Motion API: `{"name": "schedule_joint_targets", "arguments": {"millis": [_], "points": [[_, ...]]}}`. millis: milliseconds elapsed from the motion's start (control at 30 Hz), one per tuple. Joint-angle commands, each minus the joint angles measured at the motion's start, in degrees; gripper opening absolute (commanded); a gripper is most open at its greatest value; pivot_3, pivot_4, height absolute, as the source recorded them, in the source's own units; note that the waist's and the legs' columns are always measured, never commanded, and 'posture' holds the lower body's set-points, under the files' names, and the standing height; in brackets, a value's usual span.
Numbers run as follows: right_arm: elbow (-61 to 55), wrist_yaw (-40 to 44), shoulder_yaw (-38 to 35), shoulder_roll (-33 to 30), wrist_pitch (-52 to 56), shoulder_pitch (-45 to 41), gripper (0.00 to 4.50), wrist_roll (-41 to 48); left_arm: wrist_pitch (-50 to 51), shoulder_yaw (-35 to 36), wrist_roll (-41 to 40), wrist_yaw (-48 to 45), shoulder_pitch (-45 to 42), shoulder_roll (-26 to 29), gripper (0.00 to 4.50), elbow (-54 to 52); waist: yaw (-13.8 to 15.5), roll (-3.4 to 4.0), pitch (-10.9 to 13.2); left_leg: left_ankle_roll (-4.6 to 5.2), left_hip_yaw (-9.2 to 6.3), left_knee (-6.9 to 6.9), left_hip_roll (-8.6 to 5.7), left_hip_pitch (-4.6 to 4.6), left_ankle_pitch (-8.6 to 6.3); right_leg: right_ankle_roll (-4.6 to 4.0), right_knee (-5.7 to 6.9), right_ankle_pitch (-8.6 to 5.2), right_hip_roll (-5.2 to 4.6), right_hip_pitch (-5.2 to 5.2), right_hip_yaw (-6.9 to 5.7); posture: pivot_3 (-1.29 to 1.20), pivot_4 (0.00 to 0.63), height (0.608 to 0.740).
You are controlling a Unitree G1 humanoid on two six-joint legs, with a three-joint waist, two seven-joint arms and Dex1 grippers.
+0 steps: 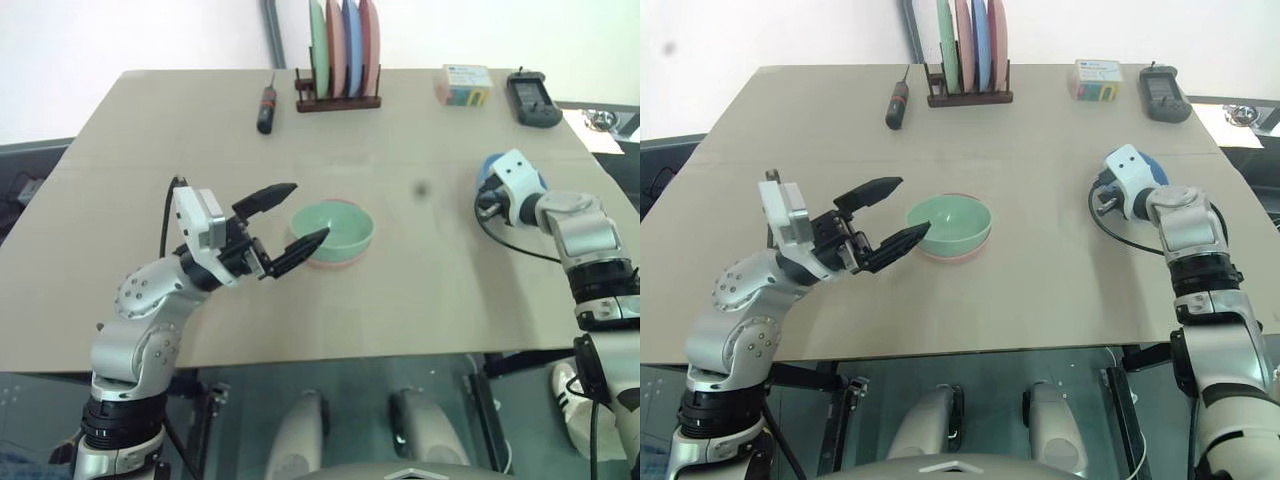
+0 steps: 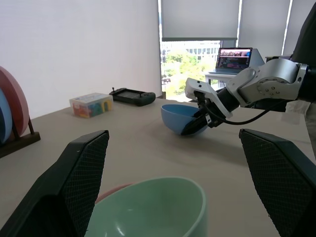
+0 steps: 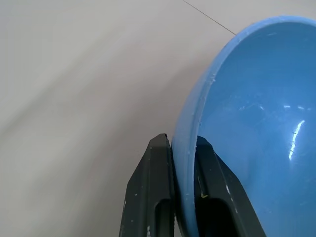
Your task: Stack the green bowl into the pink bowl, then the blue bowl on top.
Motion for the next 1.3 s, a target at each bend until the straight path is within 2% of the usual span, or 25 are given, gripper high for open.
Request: {"name": "schedule_joint_targets", "arguments": {"millis": [33,267,500,567,600,667,733,867,1033,1133,1200,1300], "points": [[-11.73,4.48,2.29,0.25,-1.93,-2.57,0.06,1.43,-0.59,2.55,-0.81,0.1,1.74,1.32,4.5,-1.89,-0.03,0.04,0.02,0.0,0.01,-0.02,0.0,-0.01,0.0,0.0,0.02,0.0,0.0,-0.03,0.01,0.0,0.15,0.74],[-34.21,16.31,9.16,3.0,-0.56,-3.65,0.06,8.21,-1.26,7.88,-0.89,-0.05,8.35,3.8,4.5,-2.43,0.35,0.07,0.04,0.0,-0.06,-0.15,0.06,-0.06,0.0,-0.01,0.0,-0.01,0.02,-0.12,-0.07,0.0,0.15,0.74],[-39.88,17.72,15.88,8.42,1.39,-6.84,0.06,9.69,-1.23,11.57,-1.58,0.35,11.33,5.33,4.5,-3.64,0.67,0.05,0.03,-0.01,-0.12,-0.07,0.05,-0.06,0.0,-0.23,-0.05,-0.14,-0.02,-0.04,-0.2,0.0,0.15,0.74],[-39.72,17.37,16.58,9.49,1.46,-7.29,0.79,9.64,-1.13,11.65,-1.67,0.54,11.43,5.33,4.5,-3.95,0.53,0.05,0.03,-0.01,-0.11,-0.07,0.06,-0.06,0.0,-0.23,-0.03,-0.14,-0.02,-0.06,-0.18,0.0,0.15,0.74],[-39.57,17.53,17.13,9.8,1.41,-7.43,0.98,9.51,-1.13,11.68,-1.66,0.63,11.53,5.29,4.5,-4.05,0.54,0.05,0.03,-0.01,-0.12,-0.07,0.06,-0.06,0.0,-0.23,-0.02,-0.13,-0.02,-0.06,-0.19,0.0,0.15,0.74],[-38.0,15.95,17.19,10.85,1.01,-7.29,1.81,8.84,-1.23,11.6,-1.27,0.98,11.9,5.13,4.5,-4.48,0.51,0.05,0.03,-0.01,-0.13,-0.08,0.06,-0.06,0.0,-0.16,-0.02,-0.09,-0.02,-0.06,-0.19,0.0,0.15,0.74],[-35.44,13.55,16.25,10.89,-0.14,-7.51,2.89,7.27,-1.09,11.48,-0.73,1.71,12.36,5.0,4.5,-5.05,0.42,0.05,0.03,-0.01,-0.11,-0.09,0.06,-0.06,0.0,-0.04,-0.03,-0.02,-0.02,-0.07,-0.18,0.0,0.15,0.74],[-35.11,12.27,10.03,9.25,5.21,-6.88,2.89,10.96,-0.57,11.44,-0.21,3.07,13.94,5.09,4.5,-6.51,0.53,0.05,0.04,-0.01,-0.11,-0.09,0.06,-0.06,0.0,-0.06,-0.03,-0.03,-0.02,-0.07,-0.18,0.0,0.15,0.74],[-38.32,12.82,-1.96,3.52,8.7,1.85,2.89,18.75,0.56,14.83,-0.46,5.01,18.27,5.78,4.5,-8.17,0.85,0.0,0.0,-0.01,-0.14,-0.14,0.04,-0.1,-0.01,-0.05,-0.14,-0.03,-0.06,-0.03,-0.21,0.0,0.15,0.74],[-38.41,14.57,-8.1,0.46,3.56,8.23,2.89,21.67,0.76,17.19,-1.31,5.22,20.84,5.92,4.5,-8.35,0.72,0.01,0.01,-0.01,-0.1,-0.18,0.04,-0.1,-0.01,-0.06,-0.17,-0.03,-0.06,-0.04,-0.18,0.0,0.15,0.74],[-38.23,16.7,-13.16,-2.44,0.51,15.34,2.89,24.04,1.05,19.48,-1.55,5.52,23.11,6.06,4.5,-8.3,0.67,0.01,0.01,0.0,-0.05,-0.21,0.04,-0.09,0.0,-0.23,-0.16,-0.14,-0.06,-0.07,-0.14,0.0,0.15,0.74],[-35.94,19.58,-20.33,-5.03,-9.53,27.1,2.89,24.99,0.05,22.92,-0.73,4.93,27.48,5.6,4.5,-7.79,0.79,-0.07,-0.04,0.0,-0.05,-0.21,0.05,-0.06,-0.01,-0.24,-0.17,-0.15,-0.05,-0.03,-0.15,0.0,0.15,0.74]]}}
